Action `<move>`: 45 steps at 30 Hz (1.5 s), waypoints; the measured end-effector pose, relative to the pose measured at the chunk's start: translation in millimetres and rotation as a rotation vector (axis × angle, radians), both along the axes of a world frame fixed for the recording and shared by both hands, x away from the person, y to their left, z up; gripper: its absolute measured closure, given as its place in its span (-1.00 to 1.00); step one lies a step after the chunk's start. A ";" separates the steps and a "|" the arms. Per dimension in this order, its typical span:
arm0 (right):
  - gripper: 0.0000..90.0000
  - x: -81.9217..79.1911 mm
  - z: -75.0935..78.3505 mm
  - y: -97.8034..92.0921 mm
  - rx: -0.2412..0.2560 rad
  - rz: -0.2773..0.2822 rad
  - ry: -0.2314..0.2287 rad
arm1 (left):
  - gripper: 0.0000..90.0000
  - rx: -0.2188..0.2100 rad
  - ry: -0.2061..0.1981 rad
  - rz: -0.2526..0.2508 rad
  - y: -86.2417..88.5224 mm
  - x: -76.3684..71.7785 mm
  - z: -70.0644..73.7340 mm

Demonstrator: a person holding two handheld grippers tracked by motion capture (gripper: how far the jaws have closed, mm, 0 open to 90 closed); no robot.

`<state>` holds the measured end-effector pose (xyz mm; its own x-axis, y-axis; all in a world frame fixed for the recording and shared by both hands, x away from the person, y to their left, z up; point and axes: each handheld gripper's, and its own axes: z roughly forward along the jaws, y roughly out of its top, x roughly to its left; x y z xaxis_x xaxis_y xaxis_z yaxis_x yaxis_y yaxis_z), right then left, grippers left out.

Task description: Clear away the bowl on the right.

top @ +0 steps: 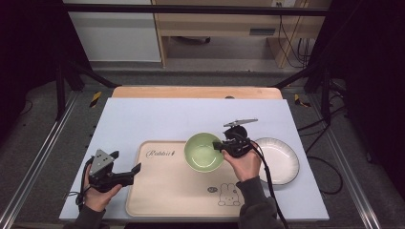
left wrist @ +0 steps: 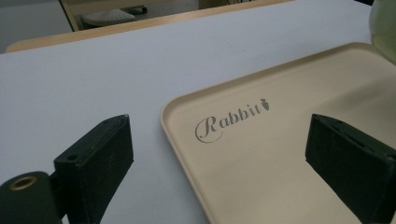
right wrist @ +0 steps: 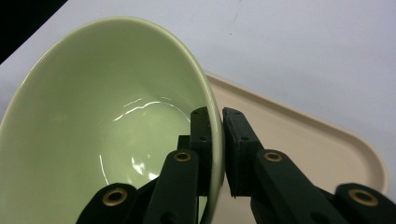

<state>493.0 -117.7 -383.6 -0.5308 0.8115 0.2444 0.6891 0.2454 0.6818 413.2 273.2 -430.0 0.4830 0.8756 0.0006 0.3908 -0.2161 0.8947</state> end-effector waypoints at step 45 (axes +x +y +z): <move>0.84 29.0 -49.2 42.0 -0.026 -0.017 0.089 | -0.84 0.003 0.001 -0.004 -0.5 0.0 -0.7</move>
